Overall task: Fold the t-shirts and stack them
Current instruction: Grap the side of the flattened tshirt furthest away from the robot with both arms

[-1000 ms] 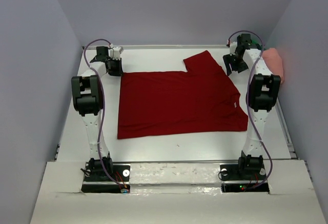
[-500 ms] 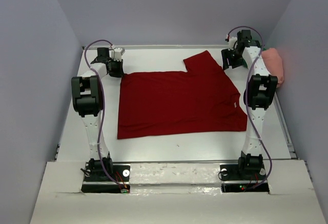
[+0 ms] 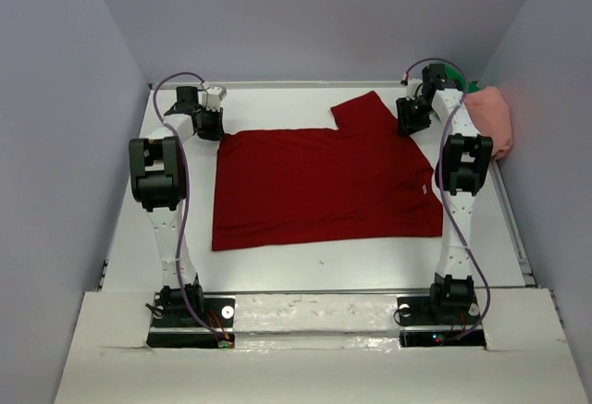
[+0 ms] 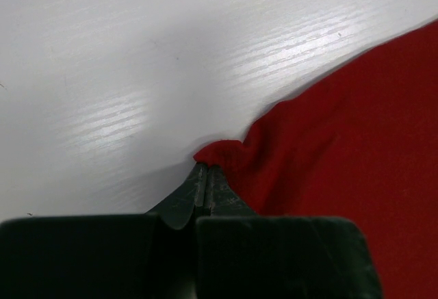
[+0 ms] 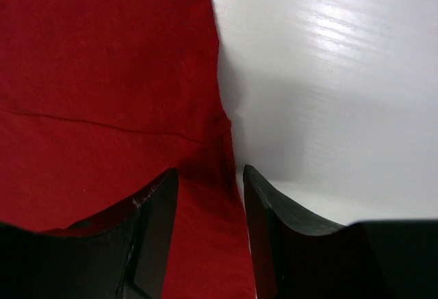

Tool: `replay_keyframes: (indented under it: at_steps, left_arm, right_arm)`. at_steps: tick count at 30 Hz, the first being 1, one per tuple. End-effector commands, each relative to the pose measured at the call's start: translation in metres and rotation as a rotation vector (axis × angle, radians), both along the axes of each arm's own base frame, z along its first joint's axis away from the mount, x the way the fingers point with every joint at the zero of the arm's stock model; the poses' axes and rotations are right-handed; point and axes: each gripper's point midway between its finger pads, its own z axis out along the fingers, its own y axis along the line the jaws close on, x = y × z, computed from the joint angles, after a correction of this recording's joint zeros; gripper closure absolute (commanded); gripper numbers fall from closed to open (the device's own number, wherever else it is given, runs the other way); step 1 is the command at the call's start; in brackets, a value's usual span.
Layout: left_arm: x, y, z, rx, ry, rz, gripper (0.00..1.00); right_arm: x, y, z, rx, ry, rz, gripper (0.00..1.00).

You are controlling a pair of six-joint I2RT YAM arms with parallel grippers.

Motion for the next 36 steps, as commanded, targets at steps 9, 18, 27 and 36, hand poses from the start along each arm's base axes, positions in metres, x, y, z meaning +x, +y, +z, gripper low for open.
replay_keyframes:
  at_steps: [9,18,27,36]
  left_arm:
    - [-0.01,-0.006,0.018,-0.003,-0.015,-0.031,1.0]
    - [-0.011,-0.006,0.016,-0.002,-0.007,-0.036,1.0]
    - [-0.012,-0.006,0.012,0.005,0.0,-0.039,1.0]
    - [-0.012,-0.006,0.007,0.009,0.01,-0.042,1.0]
  right_arm:
    - [0.014,0.002,0.002,0.005,-0.03,0.013,0.52]
    - [0.024,0.005,-0.003,0.023,-0.052,0.031,0.52]
    - [0.032,0.012,-0.003,0.059,-0.087,0.06,0.52]
    - [0.04,0.018,-0.002,0.087,-0.119,0.082,0.52]
